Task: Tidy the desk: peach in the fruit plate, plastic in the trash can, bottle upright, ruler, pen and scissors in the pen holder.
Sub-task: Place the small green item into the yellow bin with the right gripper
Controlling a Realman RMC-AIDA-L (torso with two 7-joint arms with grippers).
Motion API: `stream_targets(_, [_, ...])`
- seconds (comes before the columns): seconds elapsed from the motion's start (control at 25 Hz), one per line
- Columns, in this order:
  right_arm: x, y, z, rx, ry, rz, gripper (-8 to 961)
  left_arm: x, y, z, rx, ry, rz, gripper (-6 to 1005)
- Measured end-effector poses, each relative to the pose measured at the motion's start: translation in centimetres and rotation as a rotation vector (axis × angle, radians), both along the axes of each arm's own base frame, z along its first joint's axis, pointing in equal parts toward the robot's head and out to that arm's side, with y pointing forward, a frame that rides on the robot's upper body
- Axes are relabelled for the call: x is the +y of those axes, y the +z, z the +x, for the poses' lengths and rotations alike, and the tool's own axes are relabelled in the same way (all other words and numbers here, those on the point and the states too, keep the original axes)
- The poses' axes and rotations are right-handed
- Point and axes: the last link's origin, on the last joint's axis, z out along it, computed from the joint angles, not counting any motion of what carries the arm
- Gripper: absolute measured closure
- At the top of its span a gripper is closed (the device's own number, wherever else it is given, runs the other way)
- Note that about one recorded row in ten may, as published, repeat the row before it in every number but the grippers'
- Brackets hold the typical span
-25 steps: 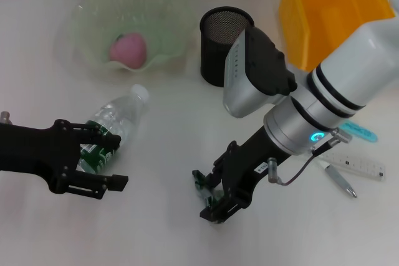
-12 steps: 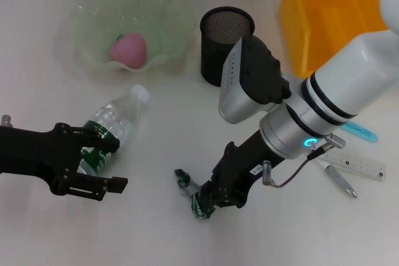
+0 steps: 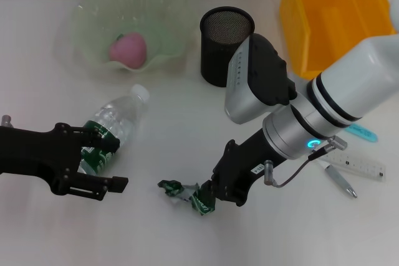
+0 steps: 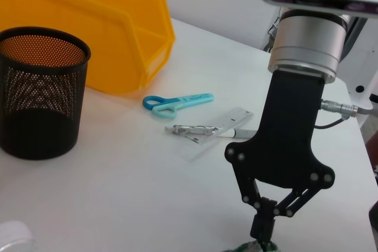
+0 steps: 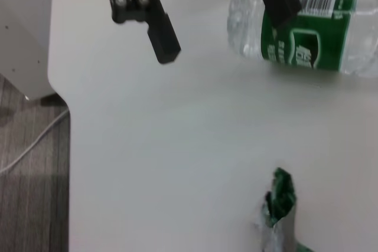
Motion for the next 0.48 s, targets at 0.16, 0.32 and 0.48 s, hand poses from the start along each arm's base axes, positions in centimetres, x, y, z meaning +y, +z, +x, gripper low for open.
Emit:
stream_targets(0.16, [0.0,0.6,-0.1,0.029,-0.004,0.010,952,0.0,0.1,-0.1,0.001,0.000,-0.001,178])
stream_targets(0.32, [0.4,2.3,0.1,0.083,-0.037,0.049,943,0.0,0.2,0.0,0.001,-0.002,-0.004,178])
stream_targets(0.48, [1.6,5.2,0.9,0.157,-0.092,0.128,935,0.0,0.3,0.0,-0.002,-0.004,-0.002,179])
